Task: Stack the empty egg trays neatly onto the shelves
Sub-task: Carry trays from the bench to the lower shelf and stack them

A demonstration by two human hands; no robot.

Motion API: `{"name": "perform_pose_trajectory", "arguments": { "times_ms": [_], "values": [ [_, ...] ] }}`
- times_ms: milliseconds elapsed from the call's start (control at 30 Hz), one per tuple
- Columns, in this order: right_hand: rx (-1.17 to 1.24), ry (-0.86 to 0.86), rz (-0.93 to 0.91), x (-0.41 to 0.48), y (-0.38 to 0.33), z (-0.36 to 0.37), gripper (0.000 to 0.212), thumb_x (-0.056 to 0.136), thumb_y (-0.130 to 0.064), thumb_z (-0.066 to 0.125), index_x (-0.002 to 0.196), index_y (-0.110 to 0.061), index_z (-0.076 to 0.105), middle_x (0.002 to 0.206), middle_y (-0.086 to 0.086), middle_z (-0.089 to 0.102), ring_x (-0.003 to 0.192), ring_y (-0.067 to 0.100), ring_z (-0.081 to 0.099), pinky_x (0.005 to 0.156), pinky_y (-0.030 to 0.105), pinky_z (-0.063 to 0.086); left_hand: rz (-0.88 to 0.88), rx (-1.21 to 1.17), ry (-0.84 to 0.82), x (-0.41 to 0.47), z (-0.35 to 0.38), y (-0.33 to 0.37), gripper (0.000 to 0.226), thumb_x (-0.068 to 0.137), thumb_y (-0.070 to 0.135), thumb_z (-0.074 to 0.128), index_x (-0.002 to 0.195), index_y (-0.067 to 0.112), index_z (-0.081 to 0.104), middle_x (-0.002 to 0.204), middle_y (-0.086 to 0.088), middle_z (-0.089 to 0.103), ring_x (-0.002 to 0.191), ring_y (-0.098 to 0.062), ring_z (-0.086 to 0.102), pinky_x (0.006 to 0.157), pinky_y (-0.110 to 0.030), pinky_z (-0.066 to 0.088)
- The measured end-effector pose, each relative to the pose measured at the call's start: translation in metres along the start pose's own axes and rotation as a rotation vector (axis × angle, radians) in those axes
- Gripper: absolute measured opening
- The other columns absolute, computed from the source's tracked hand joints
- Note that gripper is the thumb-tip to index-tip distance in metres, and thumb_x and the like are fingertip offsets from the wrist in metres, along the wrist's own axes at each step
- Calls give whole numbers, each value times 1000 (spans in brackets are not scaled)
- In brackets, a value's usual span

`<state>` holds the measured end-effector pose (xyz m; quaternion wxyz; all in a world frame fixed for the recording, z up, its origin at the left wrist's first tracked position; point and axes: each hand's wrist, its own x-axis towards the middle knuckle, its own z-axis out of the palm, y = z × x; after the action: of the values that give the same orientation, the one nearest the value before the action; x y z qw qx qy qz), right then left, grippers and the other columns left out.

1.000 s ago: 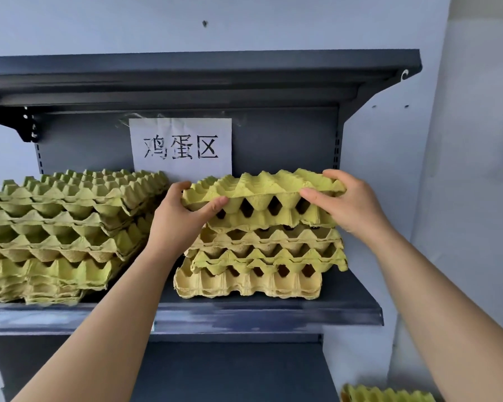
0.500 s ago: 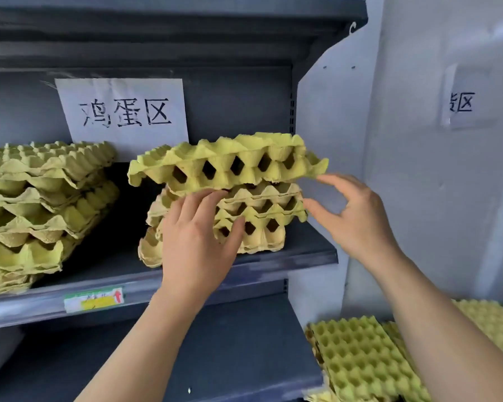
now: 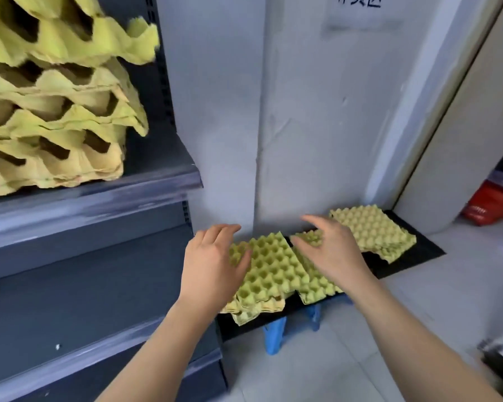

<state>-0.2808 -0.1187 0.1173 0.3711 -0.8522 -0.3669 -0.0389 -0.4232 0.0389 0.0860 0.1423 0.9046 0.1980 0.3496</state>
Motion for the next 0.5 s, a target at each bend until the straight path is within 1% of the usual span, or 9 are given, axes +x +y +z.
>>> {"name": "perform_pose_trajectory", "arguments": {
  "times_ms": [67, 100, 200, 233, 333, 433, 500],
  "values": [
    [-12, -52, 33, 6, 40, 0, 45, 81, -27, 74, 121, -11, 64, 121, 5, 64, 111, 21, 59, 95, 26, 41, -71, -35, -66, 2, 40, 9, 51, 81, 48, 50, 113, 12, 69, 106, -4, 70, 92, -30, 65, 81, -42, 54],
    [-17, -79, 50, 10, 59, 1, 45, 82, -27, 73, 122, -11, 64, 123, 5, 63, 113, 21, 58, 98, 28, 41, -110, -39, -98, 2, 59, 12, 50, 81, 48, 52, 114, 13, 68, 107, -4, 69, 93, -31, 64, 81, -43, 54],
    [-9, -174, 117, 23, 114, 8, 47, 84, -26, 71, 127, -11, 60, 130, 4, 59, 121, 18, 53, 102, 26, 38, -223, -36, -194, 1, 115, 16, 44, 81, 34, 73, 118, 11, 66, 110, -7, 68, 98, -33, 63, 85, -43, 51],
    [-6, -201, 135, 27, 131, 12, 49, 84, -27, 71, 129, -11, 59, 132, 4, 58, 122, 17, 52, 101, 26, 38, -268, -42, -225, 0, 131, 16, 45, 81, 31, 75, 120, 11, 66, 112, -7, 68, 102, -33, 62, 88, -43, 49],
    [-8, -263, 189, 40, 178, 28, 53, 85, -31, 70, 132, -12, 56, 133, 5, 57, 123, 18, 51, 100, 27, 39, -394, -38, -320, -3, 175, 9, 48, 84, 35, 71, 128, 15, 61, 124, -2, 63, 114, -27, 56, 97, -40, 45],
    [-12, -331, 250, 53, 218, 51, 55, 85, -32, 69, 134, -14, 53, 135, 5, 55, 125, 19, 49, 102, 30, 39, -505, -41, -402, -7, 215, -5, 50, 86, 38, 68, 131, 19, 56, 128, 2, 60, 117, -22, 53, 95, -35, 44],
    [-3, -368, 278, 63, 241, 69, 56, 86, -32, 68, 136, -14, 51, 138, 5, 52, 129, 19, 46, 104, 30, 36, -571, -44, -456, -7, 238, -16, 51, 87, 39, 68, 132, 21, 54, 129, 2, 59, 119, -21, 52, 92, -35, 45]
  ]
}}
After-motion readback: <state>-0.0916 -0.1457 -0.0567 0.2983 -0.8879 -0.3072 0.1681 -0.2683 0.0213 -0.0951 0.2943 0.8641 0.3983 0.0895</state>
